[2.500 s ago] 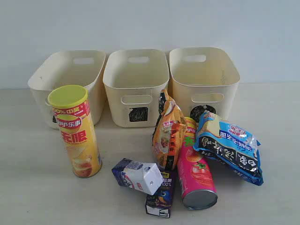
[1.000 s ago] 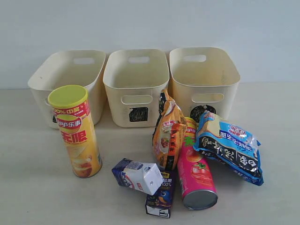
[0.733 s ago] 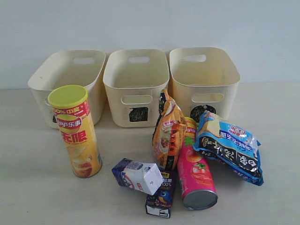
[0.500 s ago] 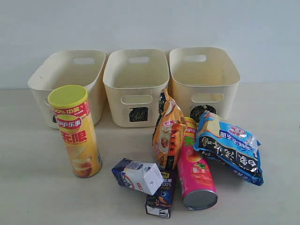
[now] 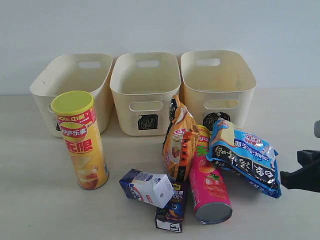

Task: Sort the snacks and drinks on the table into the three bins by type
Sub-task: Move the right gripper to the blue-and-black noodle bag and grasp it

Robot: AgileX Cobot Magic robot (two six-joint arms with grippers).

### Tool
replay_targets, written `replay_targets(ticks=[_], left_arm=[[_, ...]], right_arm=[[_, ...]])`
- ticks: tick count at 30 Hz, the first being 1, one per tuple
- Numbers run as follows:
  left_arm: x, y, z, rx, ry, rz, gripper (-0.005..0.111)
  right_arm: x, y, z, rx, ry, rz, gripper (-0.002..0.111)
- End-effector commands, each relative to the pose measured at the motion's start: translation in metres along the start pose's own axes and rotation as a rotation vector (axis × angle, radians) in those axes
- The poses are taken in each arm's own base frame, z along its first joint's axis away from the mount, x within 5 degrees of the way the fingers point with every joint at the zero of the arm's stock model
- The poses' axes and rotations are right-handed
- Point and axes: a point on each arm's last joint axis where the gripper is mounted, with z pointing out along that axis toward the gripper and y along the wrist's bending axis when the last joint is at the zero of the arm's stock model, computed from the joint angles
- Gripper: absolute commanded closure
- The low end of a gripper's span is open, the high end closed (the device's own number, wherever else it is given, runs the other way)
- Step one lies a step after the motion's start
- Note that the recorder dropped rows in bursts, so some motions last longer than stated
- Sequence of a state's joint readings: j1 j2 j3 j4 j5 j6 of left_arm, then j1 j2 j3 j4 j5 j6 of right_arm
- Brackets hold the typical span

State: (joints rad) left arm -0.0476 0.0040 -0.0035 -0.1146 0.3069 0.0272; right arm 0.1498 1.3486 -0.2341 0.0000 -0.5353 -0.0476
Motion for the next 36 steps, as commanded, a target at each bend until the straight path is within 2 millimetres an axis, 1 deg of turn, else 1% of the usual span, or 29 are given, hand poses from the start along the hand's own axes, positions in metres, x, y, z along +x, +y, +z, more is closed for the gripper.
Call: replay_targets(ticks=[1, 6, 9, 11, 15, 20, 22, 23, 26, 28, 29, 31, 33, 35, 36], left_arm=[[0.0, 0.0, 0.0, -0.002, -0.012, -0.017, 0.102], [0.0, 0.0, 0.0, -0.002, -0.012, -0.017, 0.102], [0.0, 0.0, 0.0, -0.002, -0.012, -0.017, 0.102], [0.0, 0.0, 0.0, -0.002, -0.012, -0.017, 0.102], [0.0, 0.0, 0.0, -0.002, -0.012, -0.017, 0.102], [0.0, 0.0, 0.0, -0.002, -0.012, -0.017, 0.102], [0.0, 0.0, 0.0, -0.002, -0.012, -0.017, 0.102], [0.0, 0.0, 0.0, -0.002, -0.012, -0.017, 0.102], [0.0, 0.0, 0.0, -0.002, -0.012, -0.017, 0.102], [0.0, 0.0, 0.0, -0.002, -0.012, -0.017, 0.102], [0.0, 0.0, 0.0, -0.002, -0.012, -0.017, 0.102], [0.0, 0.0, 0.0, -0.002, -0.012, -0.017, 0.102], [0.0, 0.0, 0.0, -0.002, -0.012, -0.017, 0.102], [0.0, 0.0, 0.0, -0.002, -0.012, -0.017, 0.102], [0.0, 0.0, 0.0, -0.002, -0.012, -0.017, 0.102]], right_arm=[[0.005, 0.001, 0.006, -0.006, 0.013, -0.047, 0.108], [0.001, 0.001, 0.004, -0.004, -0.013, -0.02, 0.108], [-0.007, 0.0, 0.009, -0.006, 0.031, 0.007, 0.108], [-0.013, 0.0, 0.014, -0.008, 0.103, 0.014, 0.108], [-0.033, -0.001, 0.021, -0.012, 0.257, 0.015, 0.108], [-0.05, -0.002, 0.02, -0.022, 0.47, -0.005, 0.108], [-0.053, 0.0, 0.018, -0.044, 0.534, -0.057, 0.108], [-0.054, 0.005, 0.017, -0.069, 0.54, -0.111, 0.108], [-0.056, 0.028, 0.014, -0.151, 0.525, -0.327, 0.108], [-0.056, 0.041, 0.013, -0.157, 0.514, -0.42, 0.108], [-0.055, 0.044, 0.012, -0.145, 0.519, -0.447, 0.108], [-0.054, 0.045, 0.009, -0.08, 0.547, -0.521, 0.108], [-0.055, 0.042, 0.005, 0.062, 0.57, -0.618, 0.108], [-0.059, 0.043, 0.0, 0.2, 0.553, -0.622, 0.108], [-0.061, 0.046, -0.002, 0.248, 0.532, -0.654, 0.108]])
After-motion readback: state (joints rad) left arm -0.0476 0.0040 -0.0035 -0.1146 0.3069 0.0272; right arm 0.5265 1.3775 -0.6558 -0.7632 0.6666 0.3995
